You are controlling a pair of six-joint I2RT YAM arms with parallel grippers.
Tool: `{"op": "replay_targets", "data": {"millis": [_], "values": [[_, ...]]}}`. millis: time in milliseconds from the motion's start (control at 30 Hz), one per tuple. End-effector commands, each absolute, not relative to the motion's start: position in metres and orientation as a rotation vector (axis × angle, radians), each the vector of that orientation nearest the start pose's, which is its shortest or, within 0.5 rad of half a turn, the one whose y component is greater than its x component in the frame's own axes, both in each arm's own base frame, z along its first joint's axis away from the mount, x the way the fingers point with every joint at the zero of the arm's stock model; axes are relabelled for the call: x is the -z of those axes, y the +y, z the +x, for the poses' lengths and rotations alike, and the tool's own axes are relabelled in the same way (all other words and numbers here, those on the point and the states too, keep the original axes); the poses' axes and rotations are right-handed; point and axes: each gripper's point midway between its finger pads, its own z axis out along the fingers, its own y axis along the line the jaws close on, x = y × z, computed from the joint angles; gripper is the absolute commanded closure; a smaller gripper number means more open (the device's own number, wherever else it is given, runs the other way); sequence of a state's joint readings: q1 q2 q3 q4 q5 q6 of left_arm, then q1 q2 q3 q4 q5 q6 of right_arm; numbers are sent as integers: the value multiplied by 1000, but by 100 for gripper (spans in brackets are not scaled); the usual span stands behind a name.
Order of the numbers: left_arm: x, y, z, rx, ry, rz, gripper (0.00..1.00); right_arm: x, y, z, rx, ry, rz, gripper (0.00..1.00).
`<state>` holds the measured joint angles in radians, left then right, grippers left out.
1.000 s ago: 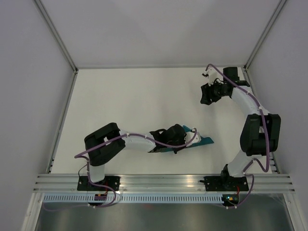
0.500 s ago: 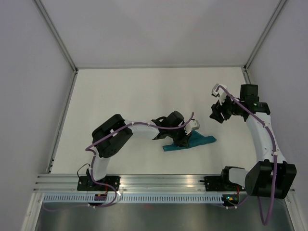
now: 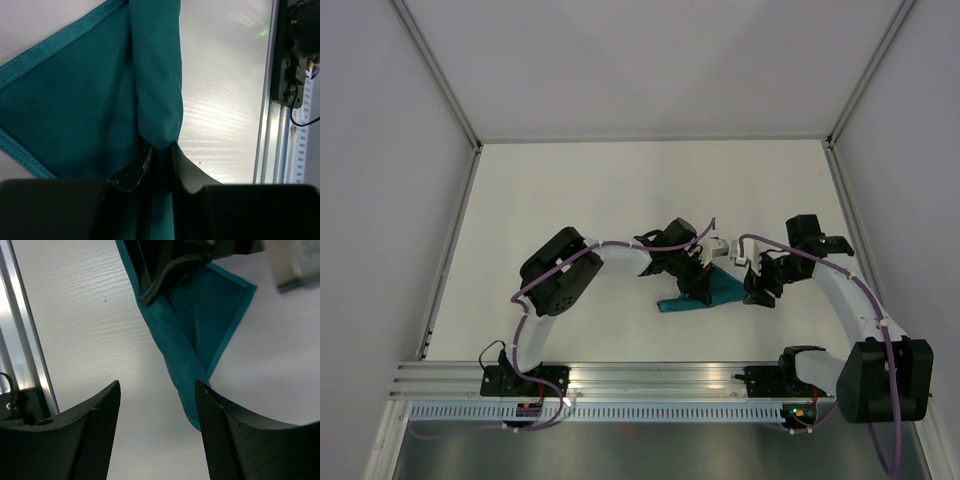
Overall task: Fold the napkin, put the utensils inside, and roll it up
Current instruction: Roll the napkin with the utensil
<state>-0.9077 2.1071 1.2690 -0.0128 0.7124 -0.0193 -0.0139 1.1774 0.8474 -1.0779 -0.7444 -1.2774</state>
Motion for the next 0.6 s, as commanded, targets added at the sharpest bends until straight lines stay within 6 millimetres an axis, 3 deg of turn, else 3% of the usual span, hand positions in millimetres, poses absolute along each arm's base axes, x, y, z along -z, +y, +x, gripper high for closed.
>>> {"op": "replay_targets", "data": {"millis": [0, 33, 67, 233, 567], "values": [[68, -362, 153, 1110, 2671, 1375, 98, -95, 107, 216, -497, 1831, -1573, 33], [67, -364, 154, 1117, 2670, 1374, 98, -93, 107, 232, -393, 1805, -1570, 33], [68, -362, 153, 1118, 2683, 1371, 98, -84, 116, 225, -404, 1809, -1583, 32], [74, -360, 155, 1130, 2723, 1347, 98, -72, 132, 238, -345, 1773, -1606, 33], [76, -358, 156, 1157, 2755, 1314, 98, -49, 160, 225, -348, 1744, -1687, 35]]}}
